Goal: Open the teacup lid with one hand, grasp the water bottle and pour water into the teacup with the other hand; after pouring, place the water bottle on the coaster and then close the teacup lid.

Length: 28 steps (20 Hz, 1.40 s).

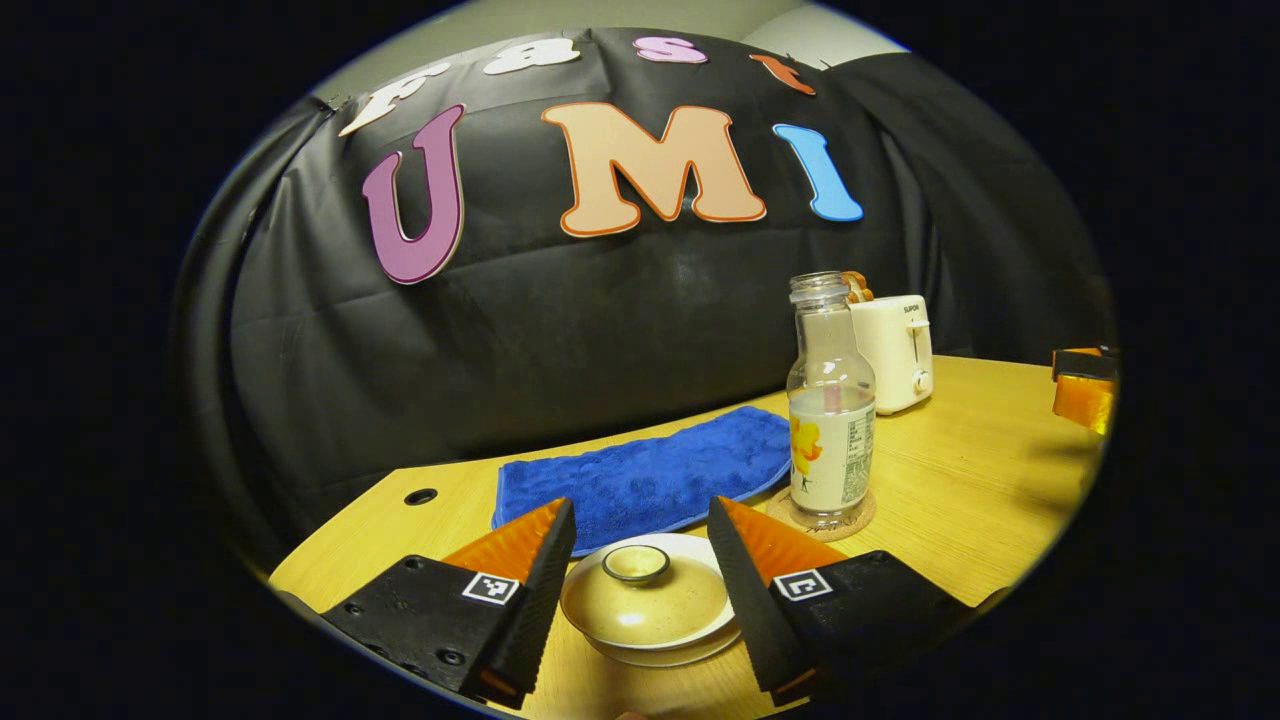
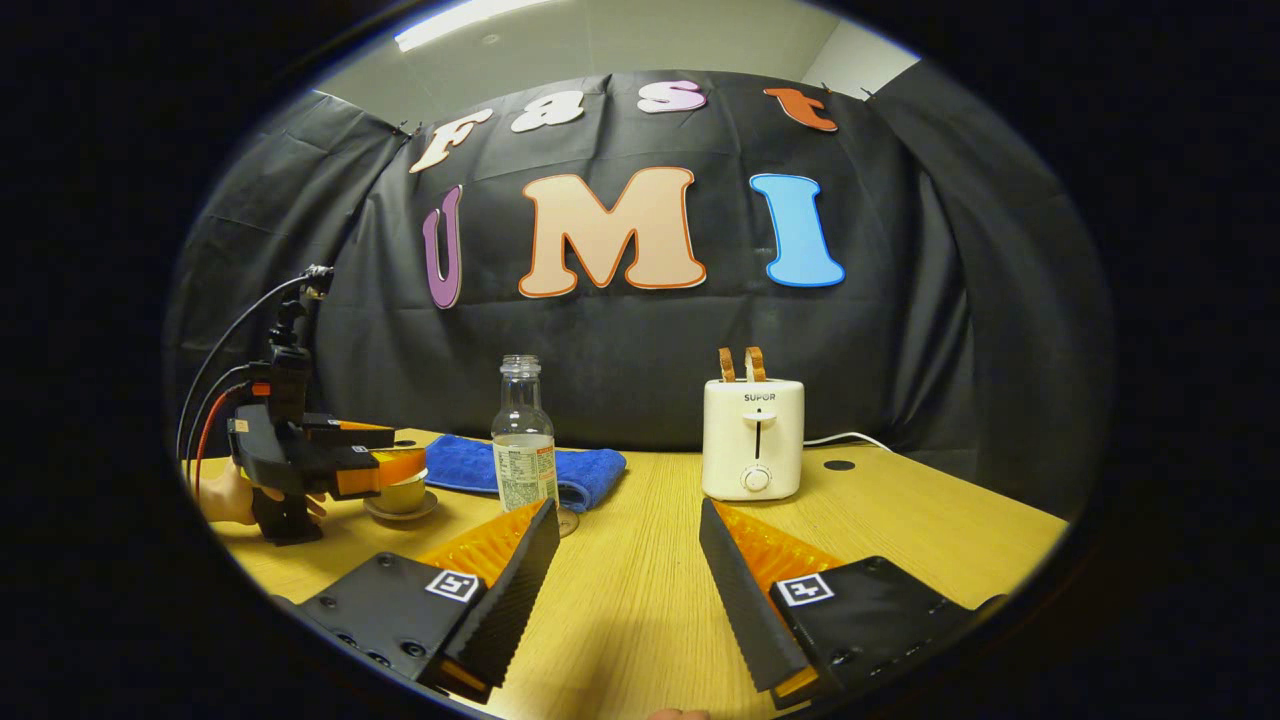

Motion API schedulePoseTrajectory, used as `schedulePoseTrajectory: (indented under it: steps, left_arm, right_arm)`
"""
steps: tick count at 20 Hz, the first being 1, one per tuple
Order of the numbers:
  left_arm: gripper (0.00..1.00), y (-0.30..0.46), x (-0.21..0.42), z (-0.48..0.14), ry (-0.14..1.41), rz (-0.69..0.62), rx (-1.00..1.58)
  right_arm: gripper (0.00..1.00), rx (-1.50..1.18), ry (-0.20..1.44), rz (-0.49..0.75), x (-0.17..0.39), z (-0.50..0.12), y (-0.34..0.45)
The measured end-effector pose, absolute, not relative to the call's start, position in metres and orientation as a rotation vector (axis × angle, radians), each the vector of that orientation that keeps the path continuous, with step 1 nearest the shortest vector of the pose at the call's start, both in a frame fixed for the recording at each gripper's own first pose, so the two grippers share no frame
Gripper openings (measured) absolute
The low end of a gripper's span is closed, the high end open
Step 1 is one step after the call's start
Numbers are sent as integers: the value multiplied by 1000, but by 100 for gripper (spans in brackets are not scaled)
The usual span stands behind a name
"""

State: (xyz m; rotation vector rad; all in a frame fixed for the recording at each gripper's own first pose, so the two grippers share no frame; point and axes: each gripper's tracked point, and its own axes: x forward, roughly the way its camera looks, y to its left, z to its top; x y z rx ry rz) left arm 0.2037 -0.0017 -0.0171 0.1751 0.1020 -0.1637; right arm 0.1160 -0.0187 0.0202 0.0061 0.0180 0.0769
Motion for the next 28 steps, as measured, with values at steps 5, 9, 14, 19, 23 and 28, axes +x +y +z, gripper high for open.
schedulePoseTrajectory:
  steps: [5, 9, 14, 19, 23, 28]
  left_arm:
    - [77, 9, 196, -11, 70, -122, 130]
    - [77, 14, 170, -3, 32, -93, 77]
    - [84, 31, 131, -1, 0, 4, -19]
    - [94, 22, 91, -1, 7, 9, -8]
    - [95, 14, 59, 2, -4, -2, -6]
    - [94, 19, 26, 2, 0, 29, -4]
  right_arm:
    - [91, 6, 18, 71, 115, 20, -19]
    - [91, 5, 16, 58, 113, 20, -20]
    - [91, 5, 16, 56, 108, 21, -17]
    - [91, 6, 16, 61, 100, 20, -12]
    - [91, 6, 17, 68, 92, 21, -8]
    - [91, 7, 18, 77, 72, 22, -4]
